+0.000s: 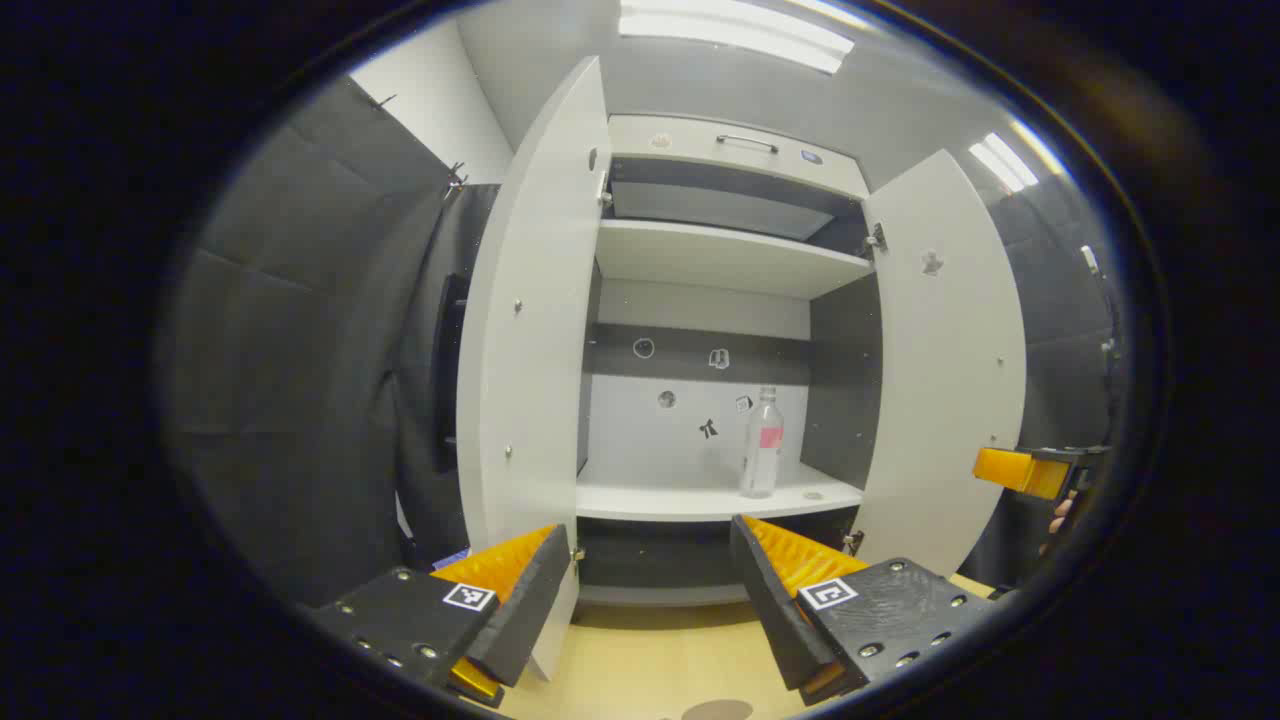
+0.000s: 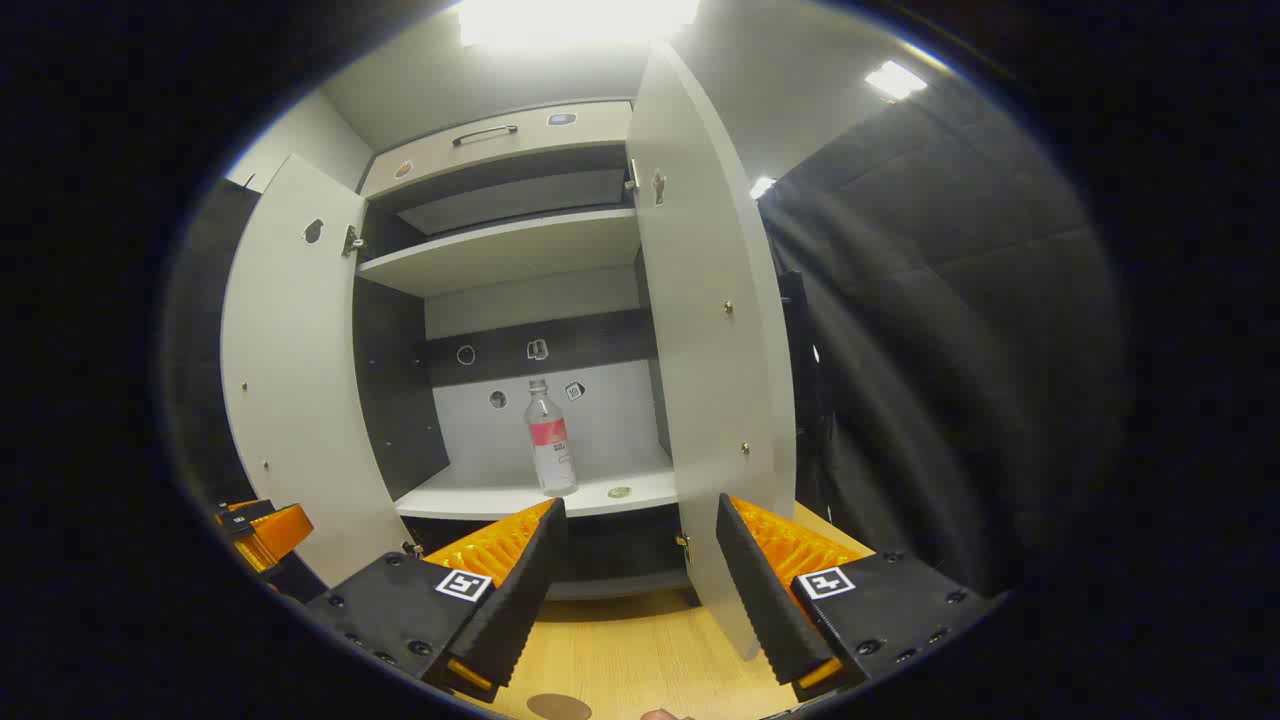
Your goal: Grasp the bottle in the cabinet with the left hand and place it on the coaster, then close the right door with the right hand and the left door with the left hand.
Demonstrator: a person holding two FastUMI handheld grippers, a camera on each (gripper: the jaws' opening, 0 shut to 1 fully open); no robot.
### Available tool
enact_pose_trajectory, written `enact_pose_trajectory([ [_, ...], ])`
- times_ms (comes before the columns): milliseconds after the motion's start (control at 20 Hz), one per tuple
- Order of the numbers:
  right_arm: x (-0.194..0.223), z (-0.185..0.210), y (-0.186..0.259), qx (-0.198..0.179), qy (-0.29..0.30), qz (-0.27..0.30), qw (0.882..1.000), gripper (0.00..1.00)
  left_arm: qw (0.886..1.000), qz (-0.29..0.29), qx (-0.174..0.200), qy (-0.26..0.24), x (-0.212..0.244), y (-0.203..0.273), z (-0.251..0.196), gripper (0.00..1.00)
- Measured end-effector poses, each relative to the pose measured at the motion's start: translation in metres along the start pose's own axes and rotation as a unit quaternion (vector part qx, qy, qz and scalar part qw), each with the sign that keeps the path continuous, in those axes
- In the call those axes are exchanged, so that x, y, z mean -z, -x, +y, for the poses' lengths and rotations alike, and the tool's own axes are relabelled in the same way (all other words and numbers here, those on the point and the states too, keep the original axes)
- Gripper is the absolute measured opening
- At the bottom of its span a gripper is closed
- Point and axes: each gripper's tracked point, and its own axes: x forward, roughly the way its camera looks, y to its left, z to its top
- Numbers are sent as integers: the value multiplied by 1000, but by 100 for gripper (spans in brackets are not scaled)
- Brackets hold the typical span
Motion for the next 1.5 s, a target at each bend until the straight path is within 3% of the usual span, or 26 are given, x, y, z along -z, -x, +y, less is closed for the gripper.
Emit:
enact_pose_trajectory([
  [150,3,9,3,-9,4,2,1000,92,1000,8,9,4,5,2,-3,100],
  [200,3,8,3,-9,4,2,1000,92,1000,9,11,4,6,3,-3,94],
  [600,2,-4,6,6,-8,1,1000,95,1000,12,17,0,10,3,-9,94],
  [750,2,-9,9,11,-4,0,1000,92,1000,18,18,-3,14,1,-11,94],
  [800,1,-13,11,15,-4,-2,1000,95,1000,18,18,-7,15,1,-11,94],
  [900,0,-22,15,26,-3,-4,1000,95,999,21,22,-11,18,-5,-11,99],
  [950,-1,-30,18,35,0,-8,999,92,999,22,25,-10,20,-10,-13,89],
  [1050,-4,-49,20,57,4,-14,998,95,999,25,34,-2,22,-23,-20,94],
  [1100,-4,-57,20,65,0,-11,998,92,999,23,37,2,19,-30,-25,100],
  [1200,-3,-67,21,72,-21,-3,997,95,999,12,44,10,9,-45,-35,94],
  [1300,-5,-83,19,90,-33,-12,995,92,998,3,56,13,-1,-65,-45,94],
  [1500,-3,-110,22,127,-23,-13,992,95,995,-1,97,36,-16,-112,-70,94],
])
